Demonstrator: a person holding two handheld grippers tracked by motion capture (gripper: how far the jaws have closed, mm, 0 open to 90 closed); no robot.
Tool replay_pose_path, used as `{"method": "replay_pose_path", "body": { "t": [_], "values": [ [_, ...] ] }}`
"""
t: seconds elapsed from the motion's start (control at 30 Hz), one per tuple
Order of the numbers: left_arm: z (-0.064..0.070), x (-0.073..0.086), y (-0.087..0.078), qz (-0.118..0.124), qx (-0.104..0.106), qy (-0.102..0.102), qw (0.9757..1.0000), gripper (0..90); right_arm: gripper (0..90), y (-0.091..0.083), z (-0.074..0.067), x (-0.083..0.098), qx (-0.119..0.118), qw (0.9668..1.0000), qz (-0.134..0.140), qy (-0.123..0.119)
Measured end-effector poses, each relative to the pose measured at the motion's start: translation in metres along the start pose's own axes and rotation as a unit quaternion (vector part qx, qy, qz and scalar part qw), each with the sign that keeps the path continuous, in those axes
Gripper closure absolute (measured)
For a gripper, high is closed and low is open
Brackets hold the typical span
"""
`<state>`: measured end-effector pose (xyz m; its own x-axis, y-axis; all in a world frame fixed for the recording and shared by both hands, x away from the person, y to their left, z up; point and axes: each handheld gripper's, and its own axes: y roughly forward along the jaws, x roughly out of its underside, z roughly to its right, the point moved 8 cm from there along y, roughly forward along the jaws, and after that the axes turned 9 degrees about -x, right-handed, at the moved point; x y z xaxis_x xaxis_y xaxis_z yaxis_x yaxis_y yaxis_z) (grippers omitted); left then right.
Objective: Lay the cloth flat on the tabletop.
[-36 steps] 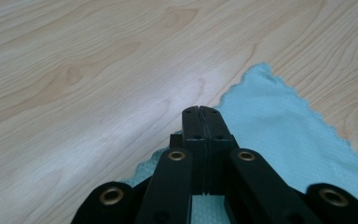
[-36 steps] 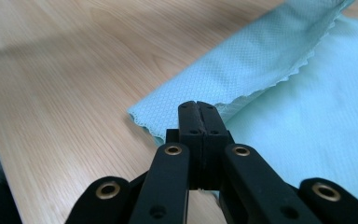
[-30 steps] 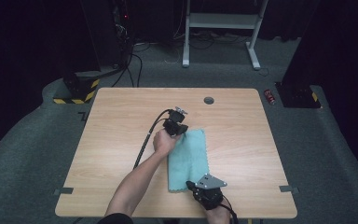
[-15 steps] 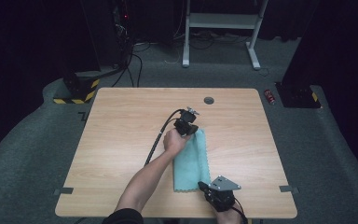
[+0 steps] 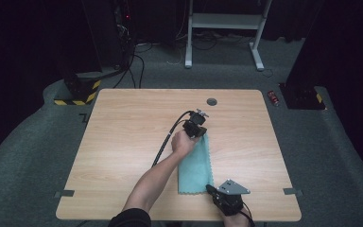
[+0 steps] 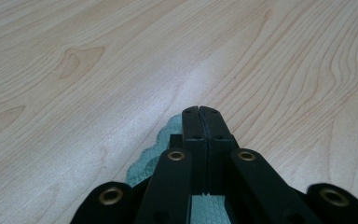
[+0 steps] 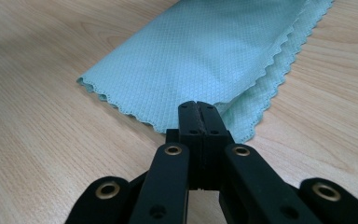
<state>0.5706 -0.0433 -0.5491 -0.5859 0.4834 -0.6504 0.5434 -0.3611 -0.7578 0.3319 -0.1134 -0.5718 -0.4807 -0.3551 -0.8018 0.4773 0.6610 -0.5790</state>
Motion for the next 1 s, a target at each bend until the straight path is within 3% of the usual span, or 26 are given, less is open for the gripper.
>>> {"method": "replay_pose_path", "body": {
  "t": [0.27, 0.53, 0.57, 0.6, 0.67, 0.7, 0.77, 1.0],
  "values": [
    [0.004, -0.002, 0.004, -0.005, -0.004, 0.011, 0.9999, 89.2, 90.0, -0.003, 0.004, 0.002, 0.005, 1.0, 0.0, 0.003],
    [0.006, 0.0, 0.01, -0.009, 0.002, 0.002, 1.0, 88.7, 89.6, -0.003, 0.008, 0.005, 0.008, 0.9999, -0.004, 0.006],
    [0.005, 0.0, 0.011, -0.01, 0.003, 0.002, 0.9999, 87.5, 89.2, -0.003, 0.008, 0.005, 0.007, 0.9999, -0.004, 0.009],
    [0.005, 0.0, 0.01, -0.011, 0.006, -0.003, 0.9999, 79.0, 84.0, -0.002, 0.009, 0.007, 0.007, 0.9999, -0.004, 0.013],
    [0.003, -0.001, 0.007, -0.004, -0.002, -0.008, 1.0, 72.1, 80.9, -0.003, 0.01, 0.006, 0.008, 0.9999, 0.002, 0.013],
    [0.001, -0.003, 0.004, 0.001, -0.005, -0.013, 0.9999, 72.1, 80.9, -0.003, 0.01, 0.006, 0.008, 0.9999, 0.002, 0.013],
    [-0.006, -0.005, -0.009, 0.015, -0.013, -0.02, 0.9996, 62.3, 75.9, -0.005, 0.012, 0.003, 0.011, 0.9998, 0.007, 0.016],
    [-0.013, 0.006, -0.032, 0.034, -0.024, -0.001, 0.9991, 57.1, 70.0, -0.004, 0.017, -0.007, 0.016, 0.9998, 0.003, 0.011]
  ]
}}
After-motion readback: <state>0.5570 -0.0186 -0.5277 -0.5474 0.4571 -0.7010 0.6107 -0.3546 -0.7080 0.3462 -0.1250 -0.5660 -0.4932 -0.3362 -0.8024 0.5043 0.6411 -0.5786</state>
